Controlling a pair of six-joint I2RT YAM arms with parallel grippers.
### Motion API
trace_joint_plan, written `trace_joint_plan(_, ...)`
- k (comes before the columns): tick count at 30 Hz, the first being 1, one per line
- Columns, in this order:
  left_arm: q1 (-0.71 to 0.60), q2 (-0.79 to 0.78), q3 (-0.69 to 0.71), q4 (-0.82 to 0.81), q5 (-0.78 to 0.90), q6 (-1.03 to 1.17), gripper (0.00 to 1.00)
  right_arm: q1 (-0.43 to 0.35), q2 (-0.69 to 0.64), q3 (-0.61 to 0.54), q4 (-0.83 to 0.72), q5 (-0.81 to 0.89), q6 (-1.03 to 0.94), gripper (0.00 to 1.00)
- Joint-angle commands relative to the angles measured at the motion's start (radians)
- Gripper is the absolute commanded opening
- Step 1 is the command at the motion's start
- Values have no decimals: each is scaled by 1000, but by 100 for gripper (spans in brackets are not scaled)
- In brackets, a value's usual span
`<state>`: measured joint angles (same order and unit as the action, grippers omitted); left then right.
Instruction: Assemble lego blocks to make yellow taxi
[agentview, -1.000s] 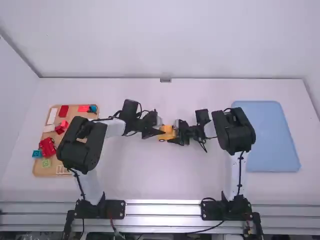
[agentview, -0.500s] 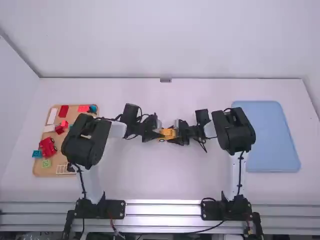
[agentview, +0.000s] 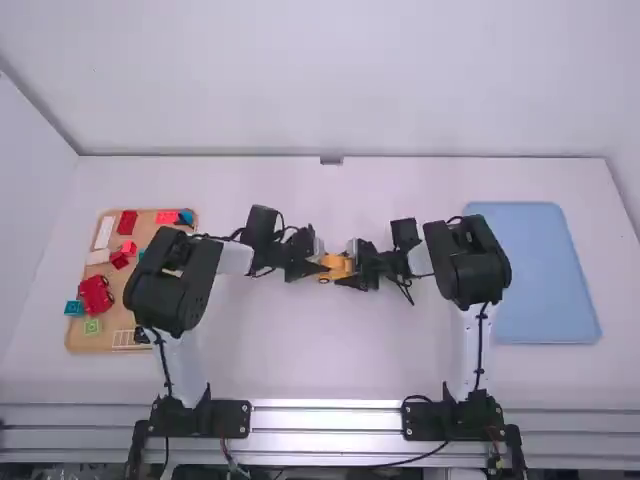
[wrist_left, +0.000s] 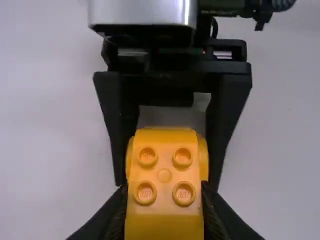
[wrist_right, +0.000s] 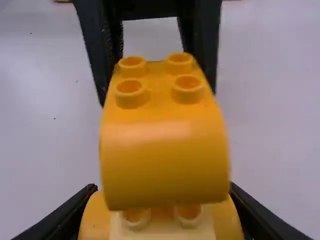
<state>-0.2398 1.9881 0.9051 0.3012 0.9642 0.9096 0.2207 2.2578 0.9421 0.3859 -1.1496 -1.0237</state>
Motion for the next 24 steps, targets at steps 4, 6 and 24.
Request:
trace_joint_plan(4, -3, 14, -14, 11, 13, 0, 2, 3, 11, -7, -7, -9, 3, 51)
trace_joint_plan(6, -2, 19, -13, 2, 11, 0, 2, 3, 11, -7, -8, -9, 2, 51)
trace_joint_plan(24, -18, 84, 34, -76, 25, 7, 2, 3, 11, -6, -6, -9, 2, 51)
